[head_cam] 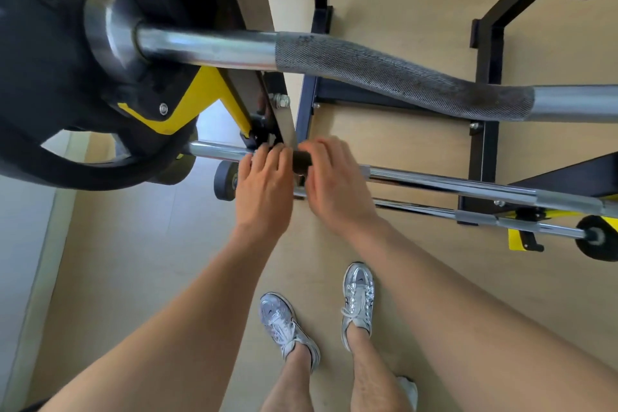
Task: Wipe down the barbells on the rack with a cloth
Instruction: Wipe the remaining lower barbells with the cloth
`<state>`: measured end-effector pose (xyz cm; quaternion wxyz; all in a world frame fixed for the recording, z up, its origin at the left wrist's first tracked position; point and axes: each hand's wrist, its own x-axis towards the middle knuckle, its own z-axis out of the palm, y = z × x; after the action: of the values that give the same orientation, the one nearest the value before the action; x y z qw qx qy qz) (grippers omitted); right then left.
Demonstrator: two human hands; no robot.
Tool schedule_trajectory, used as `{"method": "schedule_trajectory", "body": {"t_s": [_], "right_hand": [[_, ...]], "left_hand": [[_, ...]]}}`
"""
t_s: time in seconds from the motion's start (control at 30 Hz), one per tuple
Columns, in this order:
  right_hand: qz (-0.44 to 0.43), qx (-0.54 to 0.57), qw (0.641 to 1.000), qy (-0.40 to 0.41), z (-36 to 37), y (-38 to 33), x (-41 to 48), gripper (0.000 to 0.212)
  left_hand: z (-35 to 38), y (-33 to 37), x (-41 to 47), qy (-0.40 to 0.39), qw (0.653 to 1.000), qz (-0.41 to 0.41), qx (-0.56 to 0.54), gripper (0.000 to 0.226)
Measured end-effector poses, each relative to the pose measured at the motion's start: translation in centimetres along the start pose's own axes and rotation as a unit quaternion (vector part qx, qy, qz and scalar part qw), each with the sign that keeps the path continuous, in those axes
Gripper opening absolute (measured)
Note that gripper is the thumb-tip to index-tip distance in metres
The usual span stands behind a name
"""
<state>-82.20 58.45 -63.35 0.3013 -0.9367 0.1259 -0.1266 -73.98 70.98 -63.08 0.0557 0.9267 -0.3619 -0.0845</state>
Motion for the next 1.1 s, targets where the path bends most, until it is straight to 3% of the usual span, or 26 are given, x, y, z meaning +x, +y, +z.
{"method": "schedule_trajectory", "body": {"t_s": [0.1, 0.2, 0.3, 0.37, 0.47, 0.57, 0.7, 0.8, 0.87, 0.97, 1.1], "right_hand": [[-0.040, -0.019, 0.992, -0.116, 1.9, -1.5, 2.2, 0.054], [-0.035, -0.136, 0.972, -0.191, 3.7, -1.9, 3.7, 0.069], [-0.037, -0.217, 0.951, -0.217, 4.7, -2.2, 5.4, 0.044], [-0.019, -0.218, 0.950, -0.222, 5.0, -2.3, 6.6, 0.027], [0.010, -0.181, 0.952, -0.245, 5.0, -1.6, 7.1, 0.043], [-0.004, -0.188, 0.960, -0.206, 4.0, -0.2, 5.5, 0.037], [-0.012, -0.254, 0.945, -0.204, -0.2, 4.6, 1.6, 0.024], [0.019, -0.313, 0.933, -0.176, -5.3, 9.7, -2.3, 0.028], [0.032, -0.354, 0.912, -0.204, -7.8, 11.5, -4.0, 0.028], [0.027, -0.394, 0.891, -0.222, -7.3, 10.6, -3.3, 0.025], [-0.022, -0.292, 0.931, -0.220, -1.1, 4.1, 1.2, 0.028]], "left_hand": [[-1.1, -1.8, -1.1, 0.047, 0.998, -0.030, -0.006, 0.047], [-1.9, -3.1, -1.4, 0.070, 0.994, -0.081, 0.038, 0.033], [-2.2, -3.9, -1.1, 0.031, 0.992, -0.114, 0.042, 0.039], [-2.3, -3.7, -0.9, 0.012, 0.992, -0.126, 0.025, 0.038], [-2.5, -2.7, -0.9, 0.013, 0.992, -0.126, 0.004, 0.034], [-2.3, -1.5, -1.0, 0.023, 0.995, -0.093, -0.002, 0.033], [-2.4, 0.9, -0.2, 0.023, 0.999, -0.033, -0.037, 0.042], [-2.9, 2.1, 0.3, 0.008, 0.998, -0.045, -0.048, 0.039], [-3.2, 2.1, 0.4, -0.006, 0.997, -0.056, -0.053, 0.039], [-3.3, 1.1, 0.2, -0.009, 0.996, -0.070, -0.049, 0.037], [-3.1, 0.0, -0.4, -0.014, 0.996, -0.074, -0.055, 0.043]]}}
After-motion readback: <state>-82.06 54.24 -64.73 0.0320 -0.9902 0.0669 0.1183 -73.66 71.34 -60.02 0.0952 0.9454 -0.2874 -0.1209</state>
